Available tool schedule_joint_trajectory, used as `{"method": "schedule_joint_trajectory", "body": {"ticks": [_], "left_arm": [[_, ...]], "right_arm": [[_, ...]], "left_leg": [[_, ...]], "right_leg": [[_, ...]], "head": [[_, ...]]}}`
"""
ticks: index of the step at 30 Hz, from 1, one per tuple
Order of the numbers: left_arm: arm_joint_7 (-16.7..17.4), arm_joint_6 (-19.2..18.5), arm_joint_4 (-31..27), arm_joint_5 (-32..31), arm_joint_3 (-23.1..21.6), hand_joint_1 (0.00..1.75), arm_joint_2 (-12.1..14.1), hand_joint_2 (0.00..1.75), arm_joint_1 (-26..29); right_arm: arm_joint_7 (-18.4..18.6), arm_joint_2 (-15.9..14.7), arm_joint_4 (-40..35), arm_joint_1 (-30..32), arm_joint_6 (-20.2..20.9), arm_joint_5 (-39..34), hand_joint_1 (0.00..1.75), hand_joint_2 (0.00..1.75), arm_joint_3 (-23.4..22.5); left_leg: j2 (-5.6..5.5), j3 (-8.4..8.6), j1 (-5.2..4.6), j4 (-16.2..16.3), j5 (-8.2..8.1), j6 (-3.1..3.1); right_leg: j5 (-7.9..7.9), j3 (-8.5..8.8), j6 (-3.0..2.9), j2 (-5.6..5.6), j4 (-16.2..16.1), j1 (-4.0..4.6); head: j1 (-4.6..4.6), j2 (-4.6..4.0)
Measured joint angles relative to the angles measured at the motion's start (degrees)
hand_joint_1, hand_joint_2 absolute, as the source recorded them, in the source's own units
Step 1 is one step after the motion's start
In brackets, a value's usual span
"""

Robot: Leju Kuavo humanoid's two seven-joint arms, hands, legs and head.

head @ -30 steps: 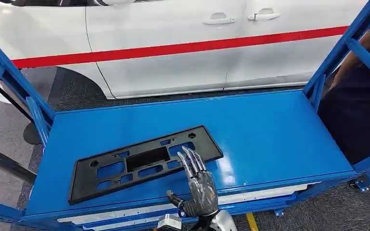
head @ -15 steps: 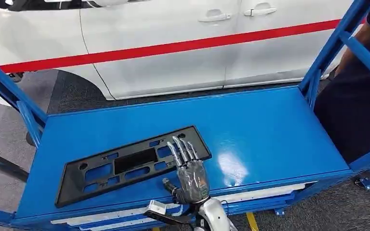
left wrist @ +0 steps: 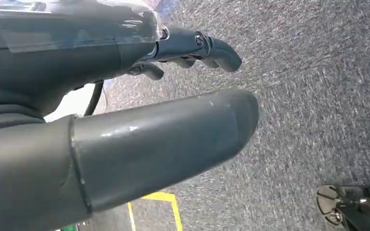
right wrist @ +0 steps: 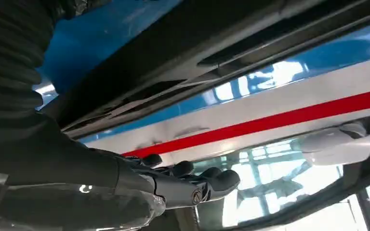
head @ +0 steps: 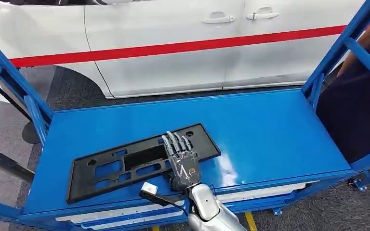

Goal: Take the parts from the cabinet and place them on the table.

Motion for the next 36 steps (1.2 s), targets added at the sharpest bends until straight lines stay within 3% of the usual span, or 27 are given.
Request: {"method": "schedule_joint_trajectory", "body": {"ticks": [2,3,4,5,7,8,9,11,12,13,14,15,17,18,19,22,23,24,25,27,28,29,30,32,33,34,36], "left_arm": [[0.00,-0.06,0.02,-0.11,0.00,0.00,-0.22,0.00,-0.03],[0.00,-0.07,0.02,-0.15,0.00,0.00,-0.24,0.00,-0.07],[0.02,-0.07,0.00,-0.26,0.00,0.00,-0.24,0.00,-0.14],[0.02,-0.09,0.00,-0.39,0.00,0.00,-0.24,0.00,-0.18],[0.00,-0.22,0.00,-0.77,0.00,0.00,-0.24,0.00,-0.21],[0.00,-0.39,0.02,-1.20,0.00,0.00,-0.26,0.00,-0.16],[-0.02,-0.48,0.02,-1.33,-0.02,0.00,-0.33,0.00,-0.17],[-0.02,-0.55,0.02,-1.66,-0.02,0.00,-0.37,0.00,-0.25],[-0.04,-0.55,0.02,-1.75,-0.02,0.00,-0.37,0.00,-0.22],[-0.02,-0.57,0.02,-1.77,-0.02,0.00,-0.37,0.00,-0.16],[-0.02,-0.57,0.02,-1.81,-0.02,0.00,-0.37,0.00,-0.03],[-0.02,-0.57,0.02,-1.84,-0.02,0.00,-0.37,0.00,0.00],[-0.02,-0.59,0.02,-2.06,-0.02,0.00,-0.37,0.00,-0.10],[-0.02,-0.59,0.02,-2.31,-0.02,0.00,-0.37,0.00,-0.16],[-0.02,-0.59,0.02,-2.38,-0.04,0.00,-0.37,0.00,-0.35],[-0.02,-0.57,0.02,-2.60,-0.04,0.00,-0.37,0.00,-0.33],[0.02,-0.59,0.02,-2.67,-0.04,0.00,-0.48,0.00,-0.33],[0.02,-0.61,0.02,-2.75,-0.04,0.00,-0.57,0.00,-0.36],[0.00,-0.63,0.02,-2.86,-0.04,0.00,-0.57,0.00,-0.42],[0.00,-0.68,0.02,-3.02,-0.04,0.00,-0.57,0.00,-0.39],[0.00,-0.70,0.02,-3.04,-0.04,0.00,-0.57,0.00,-0.37],[0.00,-0.70,0.02,-3.04,-0.04,0.00,-0.57,0.00,-0.36],[0.00,-0.77,0.02,-3.06,-0.04,0.00,-0.59,0.00,-0.39],[0.00,-0.79,0.02,-3.15,-0.04,0.00,-0.81,0.00,-0.41],[0.00,-0.79,0.02,-3.19,-0.04,0.00,-0.92,0.00,-0.40],[0.00,-0.81,0.02,-3.19,-0.04,0.00,-1.05,0.00,-0.51],[0.00,-0.85,0.02,-3.21,-0.04,0.00,-1.05,0.00,-0.52]], "right_arm": [[0.22,-0.17,1.19,-1.02,0.00,0.00,0.00,1.75,0.78],[0.29,-0.26,1.70,-1.53,0.00,0.00,0.00,1.75,1.14],[0.58,-0.26,2.10,-1.97,0.00,0.00,0.00,1.75,1.73],[1.12,-0.26,2.57,-2.34,0.00,0.00,1.24,1.75,2.25],[2.34,-0.26,3.71,-3.46,0.00,0.00,1.24,1.75,3.41],[3.18,-0.20,4.63,-4.38,0.00,0.00,1.24,1.75,4.41],[3.98,-0.26,5.44,-5.01,0.00,0.00,1.62,1.75,4.83],[5.05,-0.24,7.63,-6.51,0.09,0.00,1.62,1.75,5.48],[5.27,-0.26,8.61,-7.17,0.11,0.00,1.75,1.75,5.95],[5.31,-0.26,9.55,-7.65,0.09,0.00,1.75,1.75,6.25],[5.34,-0.26,10.18,-7.98,0.09,0.00,1.75,1.75,6.45],[5.40,-0.26,10.86,-8.21,0.09,0.00,1.75,1.75,6.71],[6.15,-0.26,11.99,-9.11,0.09,0.00,1.75,1.75,7.50],[6.67,-0.26,12.56,-9.89,0.11,0.00,1.75,1.75,8.02],[7.32,-0.37,13.46,-10.77,0.17,-0.02,1.75,1.75,8.79],[7.46,-0.55,14.79,-12.27,0.42,-0.04,1.75,1.75,10.58],[7.46,-0.61,15.13,-12.65,0.52,-0.04,1.73,1.75,11.01],[7.48,-0.68,15.44,-13.08,0.59,-0.04,1.71,1.75,11.55],[7.63,-0.81,15.84,-13.60,0.63,-0.04,1.71,1.75,12.15],[8.37,-1.11,16.62,-14.01,0.63,-0.04,1.71,1.75,13.31],[8.42,-1.27,16.91,-14.05,0.63,0.00,1.73,1.75,13.62],[8.42,-1.38,17.15,-14.08,0.63,0.00,1.69,1.75,13.96],[8.42,-1.49,17.32,-14.16,0.63,-0.02,1.73,1.75,14.23],[8.51,-1.55,17.58,-14.51,0.61,-0.02,1.73,1.75,14.69],[8.66,-1.60,17.67,-14.73,0.63,-0.02,1.73,1.75,14.97],[8.83,-1.59,17.85,-14.94,0.63,-0.02,1.75,1.75,15.12],[9.21,-1.59,17.94,-15.08,0.63,-0.02,1.75,1.75,15.58]], "left_leg": [[-0.02,0.44,0.00,0.16,-0.33,-0.36],[-0.04,0.35,-0.40,0.56,-0.64,-0.82],[-0.09,0.25,-0.38,0.59,-0.77,-1.14],[-0.06,0.26,-0.43,0.46,-0.72,-1.41],[-0.07,0.40,-0.18,0.30,-0.60,-2.10],[-0.08,0.24,0.03,0.80,-0.97,-2.39],[-0.08,-0.46,-0.06,2.38,-2.34,-2.56],[-0.09,-4.69,0.15,11.28,-7.41,-3.05],[-0.09,-6.68,0.14,15.60,-9.09,-3.20],[-0.09,-7.88,0.14,18.25,-9.59,-3.29],[-0.09,-7.75,0.14,18.00,-8.62,-3.27],[-0.09,-6.33,0.15,15.16,-6.52,-3.18],[-0.07,-1.09,0.14,4.60,-1.32,-2.80],[-0.06,0.50,0.10,0.79,-1.12,-2.48],[-0.11,0.48,-0.26,0.35,-1.07,-2.08],[-0.17,0.19,-0.45,0.42,-0.73,-1.33],[0.01,0.51,0.33,-0.28,-0.12,-0.58],[0.11,0.45,0.20,-0.39,0.08,-0.29],[0.13,0.23,0.20,-0.39,0.18,0.07],[0.13,0.06,0.15,-0.36,0.17,0.10],[0.10,0.06,0.14,-0.33,0.16,0.10],[0.05,0.16,0.14,-0.32,0.13,0.08],[-0.02,0.26,0.14,-0.29,0.03,0.05],[-0.13,0.55,0.14,-0.11,-0.30,-0.24],[-0.12,0.47,0.14,0.07,-0.50,-0.50],[-0.18,0.17,-0.34,0.60,-0.79,-0.95],[-0.20,0.26,-0.19,0.24,-0.77,-1.45]], "right_leg": [[5.13,5.29,-0.44,-0.01,-10.49,-0.10],[4.44,6.47,-0.63,0.05,-13.23,0.16],[4.56,6.32,-0.91,0.05,-13.34,0.17],[4.59,6.26,-1.14,0.05,-13.35,0.25],[4.83,6.34,-1.89,0.07,-13.64,0.33],[5.19,6.54,-2.37,-0.16,-14.10,-0.10],[5.28,6.50,-2.62,-0.15,-14.20,-0.13],[5.44,6.06,-2.87,-0.26,-14.17,-0.08],[5.48,5.88,-2.91,-0.26,-14.10,-0.04],[5.49,5.75,-2.91,-0.24,-14.01,-0.02],[5.49,5.73,-2.91,-0.21,-13.90,-0.02],[5.47,5.77,-2.88,-0.18,-13.83,-0.02],[5.44,5.90,-2.71,-0.13,-13.72,-0.02],[5.49,5.85,-2.45,-0.11,-13.69,0.06],[5.53,5.61,-1.96,0.12,-13.51,0.38],[5.99,5.50,-1.02,0.12,-13.89,0.26],[5.67,5.35,-0.64,0.16,-13.63,0.32],[4.42,4.82,-0.45,0.08,-12.22,0.32],[2.05,3.15,-0.33,0.10,-8.65,0.20],[-2.11,-1.17,-0.05,0.08,0.67,0.10],[-2.74,-2.72,0.03,0.07,3.82,0.10],[-1.91,-2.92,0.03,0.07,4.01,0.09],[0.19,-1.84,-0.05,0.06,1.34,0.09],[5.57,3.07,-0.51,0.05,-8.81,0.12],[6.27,4.64,-0.88,0.06,-12.88,0.20],[5.81,5.09,-0.95,0.05,-13.66,0.56],[5.72,4.95,-1.33,0.11,-13.45,0.61]], "head": [[0.00,0.00],[0.00,0.00],[-0.02,0.00],[-0.02,0.00],[0.00,0.00],[-0.02,0.00],[-0.02,0.00],[-0.04,0.00],[-0.02,0.00],[-0.04,0.00],[-0.04,0.00],[-0.04,0.00],[-0.04,0.00],[-0.02,0.00],[0.02,0.00],[-0.02,0.00],[-0.02,0.00],[0.04,0.00],[-0.02,0.00],[-0.04,0.00],[0.02,0.00],[0.00,0.00],[0.00,0.00],[0.00,0.00],[0.02,0.00],[0.00,0.00],[-0.02,0.00]]}}
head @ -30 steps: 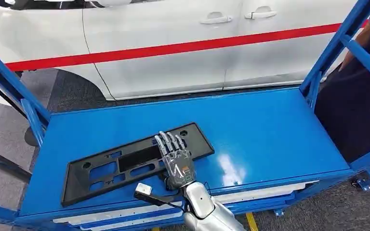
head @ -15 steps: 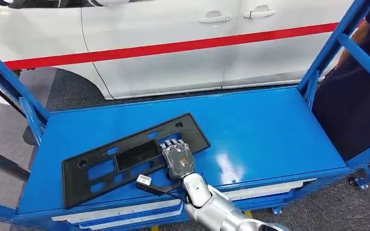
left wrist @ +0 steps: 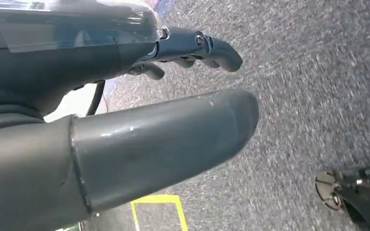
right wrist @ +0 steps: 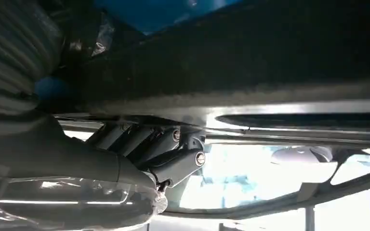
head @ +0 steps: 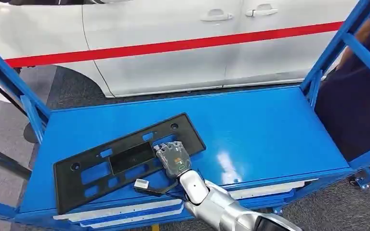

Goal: Take the parts from the cabinet and place them on the table.

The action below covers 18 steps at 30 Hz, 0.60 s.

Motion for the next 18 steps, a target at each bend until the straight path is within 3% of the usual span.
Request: {"method": "schedule_joint_trajectory", "body": {"ticks": [1,3,4,6,7,8,9,10,11,12,13,14,15,16,18], "left_arm": [[0.00,-0.02,0.00,0.00,0.00,0.00,-0.04,0.00,-0.01],[0.02,-0.04,0.00,0.00,0.00,0.00,-0.04,0.00,-0.01],[0.00,-0.02,0.00,0.04,0.00,0.00,-0.11,0.00,0.00],[0.00,0.11,0.00,0.22,0.11,0.00,-0.15,0.00,0.08],[0.00,0.18,0.00,0.28,0.20,0.00,-0.15,0.00,0.17],[0.00,0.28,0.00,0.42,0.28,0.00,-0.15,0.00,0.27],[0.02,0.50,0.00,0.63,0.39,0.00,-0.15,0.00,0.32],[0.00,0.66,0.00,0.79,0.57,0.00,-0.13,0.00,0.32],[0.00,0.79,-0.02,0.83,0.83,0.00,-0.13,0.00,0.29],[0.00,0.81,0.00,0.83,1.09,0.00,-0.13,0.00,0.31],[0.02,0.81,0.00,0.83,1.36,0.00,-0.15,0.00,0.30],[0.13,0.81,0.00,0.83,1.64,0.00,-0.15,0.00,0.36],[0.22,0.81,0.00,0.83,1.84,0.00,-0.15,0.00,0.43],[0.48,0.83,0.00,0.83,2.03,0.00,-0.15,0.00,0.57],[0.81,0.83,0.00,0.85,2.32,0.00,-0.26,0.00,0.75]], "right_arm": [[-0.02,0.00,0.02,-0.09,-0.04,0.00,1.75,1.75,0.26],[-1.98,0.11,0.00,-0.16,-0.31,-0.69,1.75,1.75,0.28],[-4.86,0.15,-0.28,0.09,-0.48,-2.24,1.75,1.75,-0.04],[-12.38,0.46,-3.79,2.25,-0.61,-7.55,1.75,1.75,-2.41],[-14.83,0.72,-5.45,3.29,-0.61,-9.34,1.75,1.75,-3.57],[-17.48,1.27,-7.16,4.32,-0.61,-12.37,1.75,1.75,-4.46],[-20.76,1.85,-9.88,5.58,-0.61,-18.03,1.75,1.75,-5.31],[-25.68,2.32,-14.19,7.39,-0.46,-25.64,1.75,1.75,-5.99],[-28.62,2.56,-19.17,9.47,-0.02,-33.10,1.75,1.75,-6.45],[-30.65,2.90,-24.28,10.89,0.70,-38.88,1.75,1.75,-6.54],[-33.06,3.28,-28.32,11.87,1.27,-43.36,1.75,1.75,-6.76],[-36.67,3.30,-32.69,13.00,2.11,-49.31,1.75,1.75,-7.13],[-39.72,3.26,-37.51,14.54,3.07,-56.53,1.75,1.75,-7.28],[-41.37,2.97,-43.76,16.69,4.21,-64.63,1.75,1.75,-7.41],[-41.64,2.05,-53.00,19.85,5.62,-72.12,1.75,1.75,-7.65]], "left_leg": [[0.01,0.18,0.15,-0.20,0.06,-0.38],[0.05,0.07,0.26,0.87,-0.95,-1.01],[0.07,-1.08,0.22,3.33,-2.75,-1.27],[0.09,-5.53,0.53,12.68,-7.37,-1.81],[0.09,-7.29,0.57,16.29,-8.47,-1.96],[0.09,-8.01,0.57,17.69,-8.25,-2.01],[0.09,-7.55,0.58,16.41,-6.75,-2.01],[0.09,-5.89,0.60,12.60,-4.20,-1.96],[0.10,-3.28,0.63,6.90,-1.21,-1.86],[0.13,-1.10,0.68,1.97,0.53,-1.70],[0.02,-0.53,0.26,1.05,-0.39,-1.52],[-0.06,-0.82,0.21,0.92,-0.02,-0.92],[-0.07,-0.92,0.14,0.98,0.01,-0.80],[-0.15,-0.95,-0.02,1.03,-0.02,-0.44],[-0.11,-0.66,0.48,0.24,0.54,0.51]], "right_leg": [[0.00,0.05,-0.31,0.02,-0.03,0.16],[0.39,0.75,-1.02,-0.15,-0.98,-0.45],[0.40,0.80,-1.31,-0.24,-1.04,-0.56],[0.38,0.66,-1.49,-0.31,-1.00,-0.43],[0.34,0.60,-1.55,-0.30,-0.92,-0.38],[0.32,0.57,-1.57,-0.23,-0.79,-0.38],[0.22,0.59,-1.59,-0.12,-0.63,-0.39],[0.03,0.62,-1.51,-0.10,-0.39,-0.43],[-0.19,0.64,-1.31,-0.13,-0.15,-0.46],[-0.40,0.58,-1.03,-0.17,0.10,-0.44],[-0.50,0.29,-0.75,-0.19,0.32,-0.04],[-0.43,0.11,-0.52,-0.15,0.41,-0.05],[-0.36,0.11,-0.31,-0.18,0.37,-0.08],[-0.31,0.28,0.02,-0.25,0.18,-0.26],[-1.01,0.21,0.83,-0.16,0.70,-0.38]], "head": [[0.00,0.00],[0.00,0.00],[-0.09,0.00],[-0.04,0.00],[-0.04,0.00],[-0.04,0.00],[-0.04,0.00],[-0.04,0.00],[-0.04,0.00],[-0.04,0.00],[-0.07,0.00],[0.00,0.00],[-0.04,0.00],[-0.04,0.00],[-0.04,0.00]]}}
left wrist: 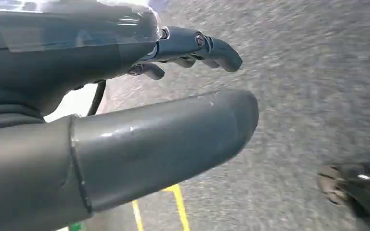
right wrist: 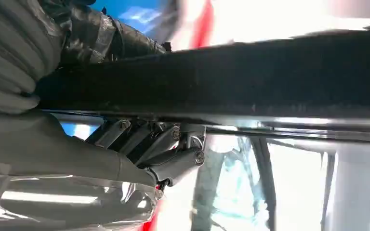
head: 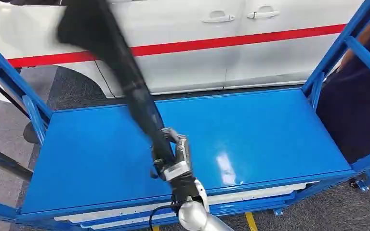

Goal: Take the parts from the cabinet and place them on the table.

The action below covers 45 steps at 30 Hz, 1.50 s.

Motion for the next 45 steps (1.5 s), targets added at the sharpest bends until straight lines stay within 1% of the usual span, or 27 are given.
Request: {"method": "schedule_joint_trajectory", "body": {"ticks": [1,3,5,6,7,9,10,14,15,16,18,20,22,24,25,26,28,30,31,32,34,35,36,37,40,41,45], "left_arm": [[0.06,0.00,0.00,0.00,0.22,0.00,-0.11,0.00,0.03],[0.17,0.13,0.00,0.00,0.74,0.00,-0.11,0.00,-0.05],[0.20,0.15,0.00,0.00,1.00,0.00,-0.11,0.00,-0.06],[0.20,0.18,0.00,0.00,1.11,0.00,-0.13,0.00,-0.08],[0.20,0.17,0.00,0.00,1.20,0.00,-0.17,0.00,-0.12],[0.20,0.17,0.00,0.00,1.29,0.00,-0.33,0.00,-0.19],[0.20,0.17,0.00,0.00,1.31,0.00,-0.37,0.00,-0.19],[0.15,0.35,0.00,0.07,1.40,0.00,-0.41,0.00,-0.37],[-0.22,0.74,0.00,0.55,1.66,0.00,-0.41,0.00,-0.45],[-0.59,1.05,0.00,0.77,1.90,0.00,-0.52,0.00,-0.50],[-1.42,2.03,0.00,1.05,2.53,0.00,-0.59,0.00,-0.54],[-2.17,3.02,0.00,1.42,2.89,0.00,-0.59,0.00,-0.48],[-2.77,3.75,0.00,2.51,4.01,0.00,-0.59,0.00,-0.40],[-2.95,4.33,-0.02,2.75,4.70,0.00,-0.59,0.00,-0.46],[-2.95,4.57,-0.02,2.77,5.00,0.00,-0.57,0.00,-0.46],[-2.97,4.72,-0.02,2.78,5.29,0.00,-0.52,0.00,-0.55],[-3.00,4.87,-0.02,2.82,5.55,0.00,-0.55,0.00,-0.58],[-3.08,5.12,-0.02,3.04,5.88,0.00,-0.59,0.00,-0.56],[-3.21,5.16,-0.02,3.08,6.18,0.00,-0.94,0.00,-0.52],[-3.24,5.29,-0.02,3.10,6.51,0.00,-0.94,0.00,-0.54],[-3.24,5.29,-0.02,3.08,6.64,0.00,-0.96,0.00,-0.49],[-3.26,5.31,-0.02,2.91,6.71,0.00,-0.96,0.00,-0.50],[-3.32,5.31,-0.02,2.62,6.71,0.00,-0.98,0.00,-0.50],[-3.43,5.29,-0.02,2.23,6.71,0.00,-1.05,0.00,-0.46],[-3.93,5.31,-0.02,1.23,6.71,0.00,-1.44,0.00,-0.37],[-4.11,5.36,-0.04,0.98,6.71,0.00,-1.40,0.00,-0.37],[-4.92,5.57,-0.02,-0.04,6.69,0.00,-1.59,0.00,-0.28]], "right_arm": [[-0.37,-0.52,-3.84,1.17,0.41,-0.56,1.75,1.75,-0.33],[-2.06,-1.42,-9.35,3.21,1.13,-3.25,1.75,1.75,-0.63],[-3.74,-2.20,-13.17,5.81,1.81,-5.89,1.75,1.75,-0.96],[-4.04,-2.60,-14.74,6.87,2.10,-6.50,1.75,1.75,-1.16],[-4.30,-2.88,-15.97,7.52,2.25,-6.63,1.75,1.75,-1.20],[-4.52,-3.19,-18.02,8.20,2.45,-6.77,1.75,1.75,-1.22],[-4.55,-3.34,-18.76,8.40,2.51,-6.83,1.75,1.75,-1.24],[-4.68,-3.71,-20.90,9.39,3.15,-8.43,1.75,1.75,-1.33],[-5.13,-3.71,-21.50,10.26,4.31,-10.45,1.75,1.75,-1.60],[-5.75,-3.71,-21.95,11.32,5.38,-12.28,1.75,1.75,-1.95],[-7.10,-3.71,-22.21,13.82,7.60,-15.09,1.75,1.75,-3.62],[-7.80,-3.69,-22.06,16.12,8.48,-15.84,1.75,1.75,-5.31],[-8.92,-3.63,-21.66,18.45,9.16,-15.64,1.75,1.75,-6.71],[-11.59,-3.56,-21.14,20.69,11.24,-14.92,1.75,1.75,-8.04],[-12.57,-3.56,-21.03,21.49,12.00,-14.81,1.75,1.75,-8.39],[-13.75,-3.52,-20.88,22.17,12.85,-14.76,1.75,1.75,-9.07],[-14.42,-3.39,-20.68,23.15,13.55,-14.76,1.75,1.75,-10.01],[-15.50,-3.39,-20.68,24.23,15.50,-16.17,1.75,1.75,-10.91],[-16.00,-3.39,-20.77,24.89,16.80,-16.86,1.75,1.75,-11.41],[-16.24,-3.39,-20.81,25.48,17.55,-17.10,1.75,1.75,-11.78],[-16.37,-3.41,-20.77,26.38,17.99,-17.48,1.75,1.75,-12.37],[-16.41,-3.41,-20.79,26.83,18.12,-17.41,1.75,1.75,-12.74],[-16.52,-3.39,-20.81,27.34,18.45,-17.04,1.75,1.75,-13.03],[-16.59,-3.39,-20.94,27.79,18.79,-16.44,1.75,1.75,-13.20],[-16.68,-3.06,-22.14,29.06,19.19,-13.75,1.75,1.75,-13.66],[-16.66,-3.04,-22.23,29.31,19.10,-13.32,1.75,1.75,-13.68],[-16.68,-2.93,-23.63,30.56,17.72,-11.94,1.75,1.75,-13.73]], "left_leg": [[0.05,-0.04,-0.06,-0.04,0.03,0.43],[0.22,-0.24,-0.14,0.01,0.04,0.81],[0.20,-0.30,-0.24,0.12,-0.02,0.92],[0.19,-0.24,-0.26,0.19,-0.09,0.95],[0.17,-0.18,-0.28,0.28,-0.21,0.93],[0.15,0.10,-0.28,0.48,-0.50,0.63],[0.15,0.04,-0.47,0.58,-0.66,0.37],[0.17,0.10,-0.55,0.38,-0.67,-0.84],[0.20,-0.15,-0.46,0.78,-1.17,-1.17],[0.20,-0.47,-0.44,2.06,-2.22,-1.44],[0.21,-4.18,-0.23,10.40,-7.10,-2.01],[0.21,-7.50,-0.25,17.58,-9.56,-2.21],[0.20,-6.32,-0.27,15.06,-6.72,-1.94],[0.18,-1.08,-0.49,4.47,-1.31,-1.10],[0.15,0.56,-0.79,0.66,-0.82,-0.46],[0.19,0.90,-0.98,-0.10,-1.15,-0.29],[0.18,0.87,-1.18,0.06,-1.14,-0.19],[0.18,1.36,-0.70,-1.12,-0.45,0.67],[0.47,1.63,-0.58,-1.61,-0.09,0.92],[0.54,1.58,-0.50,-1.76,0.10,1.45],[0.65,1.31,-0.50,-1.48,0.37,1.46],[0.66,1.06,-0.50,-1.24,0.36,1.45],[0.65,0.85,-0.46,-0.97,0.35,1.43],[0.64,0.69,-0.39,-0.75,0.29,1.35],[0.49,0.16,-0.06,0.74,-0.37,0.36],[0.45,-0.11,-0.39,1.04,-0.55,-0.11],[0.34,-0.47,-0.24,1.25,0.04,-1.45]], "right_leg": [[-1.77,-0.91,0.20,0.07,2.08,-0.02],[-6.43,-4.85,0.43,0.07,10.64,-0.07],[-8.21,-7.86,0.54,0.08,17.07,-0.07],[-6.97,-7.53,0.50,0.07,16.34,-0.07],[-4.73,-5.89,0.34,0.07,12.95,-0.07],[0.05,-0.52,-0.11,0.05,2.66,-0.06],[-0.64,0.72,-0.30,0.09,0.20,0.09],[-0.28,0.39,-1.23,0.20,-0.16,0.47],[0.08,0.76,-1.80,0.07,-0.80,-0.14],[0.03,0.93,-1.89,-0.04,-0.90,-0.10],[-0.05,0.87,-2.30,-0.34,-0.90,-0.04],[-0.10,0.79,-2.37,-0.37,-0.83,0.06],[-0.15,0.96,-2.42,-0.27,-0.80,0.15],[-0.30,1.36,-2.33,-0.16,-0.80,0.30],[-0.34,1.42,-2.29,-0.15,-0.82,0.21],[-0.41,1.27,-1.96,-0.10,-0.65,0.58],[-0.30,1.21,-1.37,-0.08,-0.77,0.28],[-0.34,1.37,-0.65,-0.08,-0.88,0.60],[-1.25,1.13,-0.42,0.01,0.19,0.34],[-3.61,-0.24,-0.23,0.10,3.25,0.25],[-8.23,-4.22,0.19,0.09,12.04,-0.15],[-9.50,-5.82,0.40,0.08,15.42,-0.32],[-9.28,-6.31,0.57,0.06,16.54,-0.55],[-7.80,-5.48,0.76,0.05,14.94,-0.77],[-1.73,1.84,1.26,0.04,0.61,-1.51],[-2.22,1.61,1.00,0.33,1.23,-0.99],[-1.18,0.91,-0.68,0.47,1.10,-0.69]], "head": [[0.07,0.00],[0.02,0.00],[0.02,0.00],[0.04,0.00],[0.02,0.00],[0.02,0.00],[0.02,0.00],[0.02,0.00],[0.02,0.00],[-0.02,0.00],[0.00,0.00],[0.00,0.00],[-0.02,0.00],[-0.02,0.00],[0.00,0.00],[0.00,0.00],[0.00,0.00],[0.00,0.00],[0.04,0.00],[0.04,0.00],[0.02,0.00],[0.04,0.00],[0.02,0.00],[0.04,0.00],[0.04,0.00],[0.04,0.00],[0.07,0.00]]}}
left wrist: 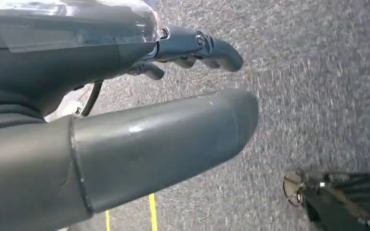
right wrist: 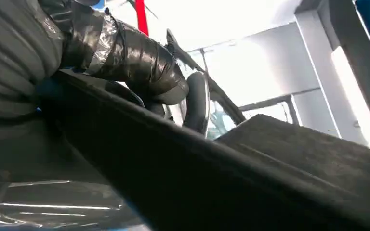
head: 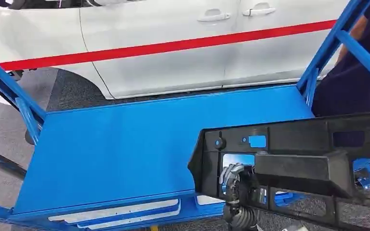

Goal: Take the parts from the cabinet and place them on the table.

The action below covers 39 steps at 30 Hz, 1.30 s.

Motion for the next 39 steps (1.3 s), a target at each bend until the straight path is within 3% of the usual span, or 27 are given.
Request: {"method": "schedule_joint_trajectory", "body": {"ticks": [1,3,5,6,8,10,11,13,15,16,17,19,20,21,22,24,25,26,27,28,31,32,33,35,36,37,39], "left_arm": [[-0.02,0.04,0.00,-0.13,0.00,0.00,-0.04,0.00,0.06],[-0.09,0.04,0.00,-0.57,-0.02,0.00,-0.33,0.00,0.03],[-0.09,0.00,0.00,-0.98,-0.02,0.00,-0.35,0.00,0.03],[-0.09,-0.07,0.00,-1.27,-0.04,0.00,-0.35,0.00,0.05],[0.00,-0.15,0.00,-1.53,-0.13,0.00,-0.37,0.00,0.10],[0.04,-0.22,-0.02,-1.86,-0.22,0.00,-0.39,0.00,-0.07],[0.07,-0.24,-0.15,-1.88,-0.24,0.00,-0.29,0.00,-0.40],[0.07,-0.31,-0.20,-2.01,-0.26,0.00,-0.55,0.00,-0.53],[0.09,-0.33,-0.20,-2.23,-0.31,0.00,-0.55,0.00,-0.54],[0.09,-0.35,-0.20,-2.36,-0.31,0.00,-0.70,0.00,-0.30],[0.09,-0.39,-0.20,-2.36,-0.33,0.00,-0.72,0.00,-0.37],[0.15,-0.42,-0.20,-2.36,-0.33,0.00,-0.79,0.00,-0.33],[0.15,-0.42,-0.20,-2.36,-0.33,0.00,-0.85,0.00,-0.35],[0.15,-0.46,-0.20,-2.36,-0.33,0.00,-1.01,0.00,-0.34],[0.15,-0.48,-0.20,-2.38,-0.33,0.00,-1.05,0.00,-0.34],[0.15,-0.48,-0.20,-2.40,-0.33,0.00,-1.22,0.00,-0.31],[0.15,-0.48,-0.20,-2.40,-0.33,0.00,-1.29,0.00,-0.31],[0.15,-0.53,-0.20,-2.43,-0.33,0.00,-1.31,0.00,-0.45],[0.13,-0.57,-0.26,-2.40,-0.33,0.00,-1.29,0.00,-0.45],[0.11,-0.63,-0.26,-2.40,-0.33,0.00,-1.31,0.00,-0.45],[0.13,-0.81,-0.26,-2.49,-0.33,0.00,-1.31,0.00,-0.20],[0.15,-0.83,-0.26,-2.53,-0.33,0.00,-1.31,0.00,-0.09],[0.15,-0.85,-0.26,-2.56,-0.33,0.00,-1.31,0.00,0.02],[0.31,-0.94,-0.26,-2.62,-0.31,0.00,-1.33,0.00,0.05],[0.33,-0.96,-0.26,-2.62,-0.33,0.00,-1.33,0.00,0.01],[0.33,-0.96,-0.26,-2.62,-0.33,0.00,-1.33,0.00,-0.02],[0.33,-0.96,-0.28,-2.60,-0.31,0.00,-1.31,0.00,0.01]], "right_arm": [[0.00,0.00,-0.24,0.17,-0.46,0.37,1.75,1.75,0.04],[0.00,0.00,-0.72,0.50,-1.38,0.72,1.75,1.75,0.11],[0.00,0.02,-1.20,0.88,-2.08,1.23,1.75,1.75,0.11],[0.00,0.02,-1.48,1.08,-2.45,1.88,1.75,1.75,0.15],[0.00,0.07,-1.88,1.40,-2.86,2.71,1.75,1.75,0.22],[0.00,0.09,-2.43,1.76,-3.10,2.91,1.75,1.75,0.24],[0.00,0.13,-2.67,1.82,-3.17,2.95,1.75,1.75,0.26],[0.00,0.20,-2.91,2.06,-3.19,2.93,1.75,1.75,0.28],[0.00,0.22,-3.04,2.12,-3.19,2.71,1.75,1.75,0.31],[0.00,0.24,-3.17,2.25,-3.21,2.71,1.75,1.75,0.28],[0.00,0.22,-3.23,2.39,-3.23,2.67,1.75,1.75,0.28],[0.00,0.20,-3.39,2.50,-3.26,2.54,1.75,1.75,0.24],[0.00,0.17,-3.39,2.54,-3.26,2.51,1.75,1.75,0.24],[0.00,0.17,-3.39,2.58,-3.23,2.49,1.75,1.75,0.22],[0.00,0.15,-3.36,2.64,-3.23,2.49,1.75,1.75,0.22],[0.00,0.15,-3.39,2.67,-3.23,2.43,1.75,1.75,0.17],[0.00,0.15,-3.39,2.67,-3.23,2.36,1.75,1.75,0.17],[0.00,0.15,-3.39,2.67,-3.19,2.29,1.75,1.75,0.17],[0.00,0.15,-3.37,2.63,-2.97,1.93,1.75,1.75,0.15],[0.02,0.17,-3.36,2.71,-2.71,1.46,1.75,1.75,0.11],[0.00,0.15,-3.34,2.79,-0.56,-0.11,1.75,1.75,-0.11],[0.00,0.20,-3.32,2.79,0.29,-0.66,1.75,1.75,-0.20],[0.00,0.31,-3.32,2.84,0.97,-0.99,1.75,1.75,-0.31],[0.00,0.52,-3.32,2.94,1.77,-1.64,1.75,1.75,-0.66],[0.00,0.59,-3.30,2.99,1.97,-1.75,1.75,1.75,-0.79],[0.00,0.66,-3.28,3.04,2.25,-1.81,1.75,1.75,-0.90],[0.00,0.83,-3.28,3.13,2.56,-1.86,1.75,1.75,-1.09]], "left_leg": [[-0.01,-0.25,0.15,0.49,-0.57,-0.19],[0.00,-2.22,0.19,5.48,-5.91,-0.60],[0.00,-4.70,0.20,13.64,-10.93,-0.82],[0.00,-4.96,0.19,16.12,-12.06,-0.72],[-0.01,-1.34,0.00,12.48,-10.26,-0.07],[0.00,5.94,-0.67,1.88,-6.79,1.33],[0.09,8.67,-1.15,-3.01,-7.34,2.38],[0.28,7.97,-1.79,-2.93,-6.10,2.80],[0.25,7.45,-2.04,-3.14,-5.01,3.49],[0.30,7.20,-1.67,-4.14,-3.24,3.80],[0.66,6.58,-1.34,-4.66,-2.12,3.43],[0.76,4.67,-1.22,-4.67,-0.59,3.67],[0.79,3.75,-1.21,-4.59,0.04,3.60],[0.86,2.73,-1.21,-4.35,0.66,3.50],[0.94,1.70,-1.13,-3.91,1.31,3.31],[1.11,-0.62,-0.87,-2.73,2.15,2.75],[1.11,-1.80,-0.62,-1.92,2.41,2.38],[1.07,-2.68,-0.55,-0.83,2.60,2.05],[0.91,-3.71,-0.75,0.02,2.70,1.74],[0.81,-3.72,-0.76,0.34,2.97,1.37],[0.91,-4.14,-0.44,0.29,4.31,0.15],[0.71,-4.57,-0.21,1.08,2.60,-0.20],[0.57,-5.32,-0.22,3.19,-1.10,-0.48],[0.50,-7.21,-0.19,10.96,-8.26,-0.82],[0.50,-7.69,-0.19,14.43,-10.04,-0.81],[0.48,-7.48,-0.20,17.07,-10.26,-0.66],[0.29,-4.10,-0.34,15.47,-6.34,0.05]], "right_leg": [[0.53,-0.27,-0.80,-0.24,-0.39,-0.33],[1.30,-1.31,-1.58,-0.38,-0.43,-0.23],[2.25,-2.62,-1.87,-0.46,-0.39,0.17],[2.80,-3.35,-1.96,-0.49,-0.37,0.40],[3.85,-4.55,-2.01,-0.48,-0.37,0.86],[4.86,-5.45,-2.00,-0.44,-0.40,1.24],[5.44,-5.46,-1.91,-0.63,-0.35,1.01],[6.36,-5.32,-0.79,-0.87,-0.99,0.63],[7.71,-5.17,-0.17,-0.90,-1.87,0.27],[8.28,-5.49,0.18,-0.72,-2.34,0.58],[6.21,-5.99,0.28,-0.59,-1.62,0.31],[-2.20,-7.92,0.81,-0.52,4.72,0.18],[-5.23,-8.56,1.14,-0.53,8.74,-0.01],[-6.62,-8.87,1.44,-0.52,12.41,-0.11],[-5.91,-8.55,1.70,-0.53,14.91,-0.23],[-1.76,-4.85,2.07,-0.54,13.02,-0.49],[-0.43,-1.24,2.28,-0.54,9.10,-0.61],[-1.19,3.02,2.56,-0.53,3.82,-0.85],[-3.99,5.75,2.54,-0.38,-0.79,-0.59],[-4.22,5.41,1.23,-0.18,-0.79,-0.17],[-3.08,4.21,-0.60,-0.17,-1.04,-0.12],[-2.41,3.50,-1.15,-0.23,-1.02,-0.22],[-1.68,2.62,-1.52,-0.03,-1.02,-0.24],[-0.14,0.65,-1.80,0.34,-0.95,-0.07],[0.57,-0.32,-1.85,0.54,-0.91,0.09],[1.41,-1.31,-1.88,0.79,-0.82,0.25],[2.85,-3.32,-1.79,1.72,-0.64,0.54]], "head": [[-0.07,0.00],[-0.07,0.00],[-0.07,0.00],[-0.07,0.00],[-0.09,0.00],[-0.07,0.00],[-0.02,0.00],[-0.26,0.00],[-0.26,0.00],[-0.26,0.00],[-0.24,0.00],[-0.24,0.00],[-0.22,0.00],[-0.24,0.00],[-0.22,0.00],[-0.24,0.00],[-0.24,0.00],[-0.24,0.00],[-0.18,0.00],[-0.33,0.00],[-0.22,0.00],[-0.22,0.00],[-0.29,0.00],[-0.26,0.00],[-0.26,0.00],[-0.26,0.00],[-0.26,0.00]]}}
